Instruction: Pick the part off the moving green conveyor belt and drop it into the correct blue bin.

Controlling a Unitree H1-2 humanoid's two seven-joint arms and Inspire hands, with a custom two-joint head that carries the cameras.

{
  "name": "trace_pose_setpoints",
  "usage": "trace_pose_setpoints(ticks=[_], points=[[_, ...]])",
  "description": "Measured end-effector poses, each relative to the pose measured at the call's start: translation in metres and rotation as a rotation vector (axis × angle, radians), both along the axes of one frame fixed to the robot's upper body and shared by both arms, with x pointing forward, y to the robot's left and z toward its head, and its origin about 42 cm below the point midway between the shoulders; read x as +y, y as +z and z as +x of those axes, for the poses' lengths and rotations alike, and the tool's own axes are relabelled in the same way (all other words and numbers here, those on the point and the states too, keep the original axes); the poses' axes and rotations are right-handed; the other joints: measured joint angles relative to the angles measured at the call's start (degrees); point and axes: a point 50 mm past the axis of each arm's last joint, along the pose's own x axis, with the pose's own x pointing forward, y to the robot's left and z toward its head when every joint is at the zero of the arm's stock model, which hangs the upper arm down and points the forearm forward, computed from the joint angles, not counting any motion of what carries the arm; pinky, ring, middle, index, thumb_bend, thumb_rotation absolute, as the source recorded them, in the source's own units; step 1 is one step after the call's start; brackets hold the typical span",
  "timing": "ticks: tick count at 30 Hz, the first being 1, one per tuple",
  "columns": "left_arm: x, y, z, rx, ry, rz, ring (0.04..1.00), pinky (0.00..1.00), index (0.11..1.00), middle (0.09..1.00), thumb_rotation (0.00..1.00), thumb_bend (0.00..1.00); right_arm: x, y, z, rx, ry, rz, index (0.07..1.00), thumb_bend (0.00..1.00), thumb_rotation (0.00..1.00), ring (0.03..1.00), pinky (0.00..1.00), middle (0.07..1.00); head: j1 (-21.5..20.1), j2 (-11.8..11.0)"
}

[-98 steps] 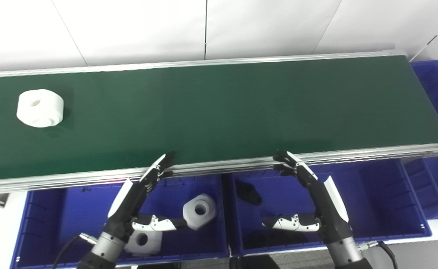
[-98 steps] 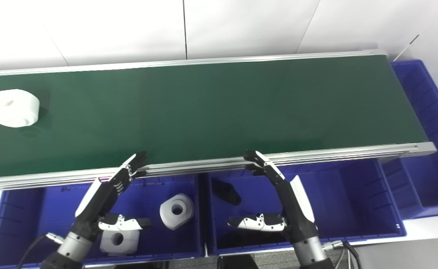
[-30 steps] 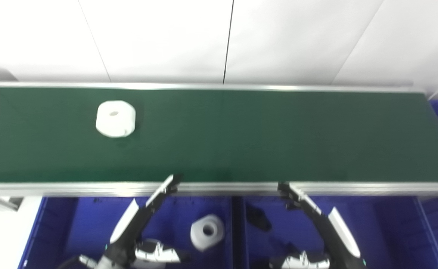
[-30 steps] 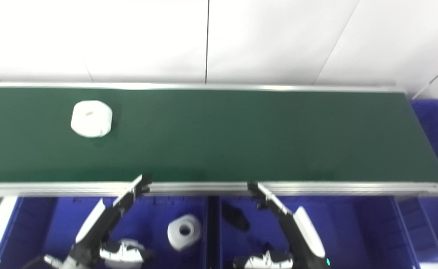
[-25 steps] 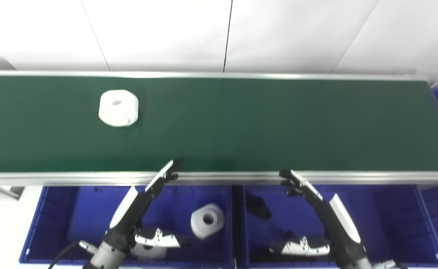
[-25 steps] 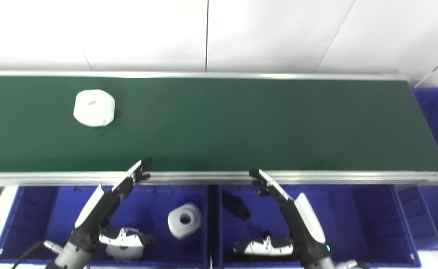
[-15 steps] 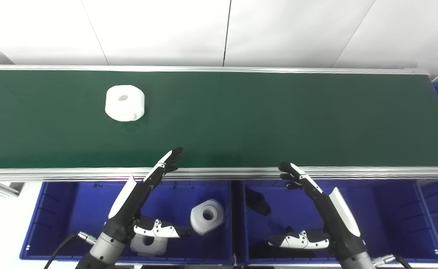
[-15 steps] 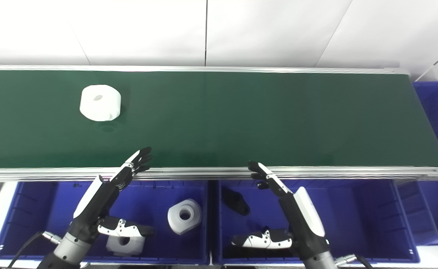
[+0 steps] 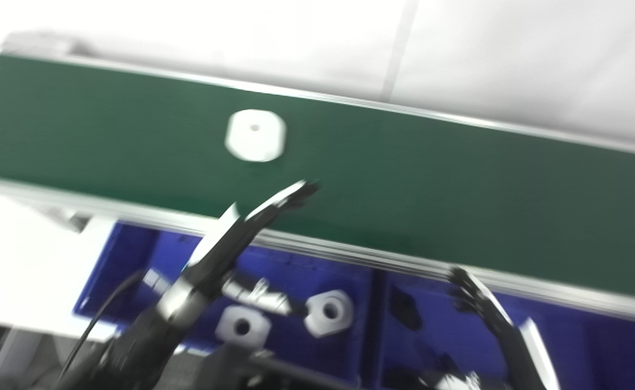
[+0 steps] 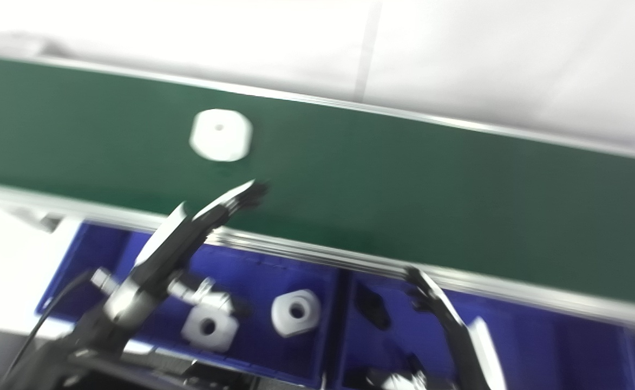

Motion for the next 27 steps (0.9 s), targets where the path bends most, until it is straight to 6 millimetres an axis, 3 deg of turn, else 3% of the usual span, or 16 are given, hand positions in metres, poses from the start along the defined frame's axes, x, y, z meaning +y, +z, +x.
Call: trace_pose_setpoints(ticks=[2, 7, 16, 21, 24, 27], points=[[0.001, 0.007, 0.015, -0.026, -0.006, 0.044, 0.921, 0.84, 0.930, 0.956, 0.35, 0.85, -0.003, -0.005, -0.003, 0.017, -0.003, 0.003, 0.915, 0.96, 0.38, 0.837, 0.75, 0.888, 2.53, -2.45], [-0.002, 0.018, 0.035, -0.068, 0.029, 0.115, 0.921, 0.86, 0.934, 0.956, 0.41, 0.85, -0.008, -0.005, -0.006, 0.030, -0.002, 0.015, 0.916, 0.97, 0.36, 0.840, 0.76, 0.888, 3.08, -5.18], [-0.003, 0.010, 0.046, -0.068, 0.043, 0.182, 0.928, 0.88, 0.934, 0.956, 0.47, 0.84, -0.011, -0.006, 0.007, -0.034, 0.024, 0.000, 0.868, 0.98, 0.35, 0.754, 0.67, 0.823, -2.54, -9.49], [0.000, 0.013, 0.062, -0.097, 0.049, 0.215, 0.937, 0.88, 0.943, 0.969, 0.43, 0.83, -0.012, -0.018, 0.006, -0.018, 0.025, -0.012, 0.843, 0.97, 0.33, 0.733, 0.64, 0.802, -3.95, -11.51], [0.000, 0.023, 0.079, -0.117, 0.042, 0.241, 0.970, 0.92, 0.959, 0.990, 0.42, 0.81, -0.012, -0.023, 0.006, -0.005, 0.023, -0.006, 0.826, 0.97, 0.31, 0.725, 0.62, 0.788, -3.95, -11.51], [0.002, 0.030, 0.094, -0.108, 0.049, 0.278, 0.958, 0.90, 0.952, 0.982, 0.37, 0.81, -0.012, -0.024, 0.007, -0.018, 0.006, 0.003, 0.805, 0.98, 0.30, 0.707, 0.61, 0.766, -4.48, -11.95]])
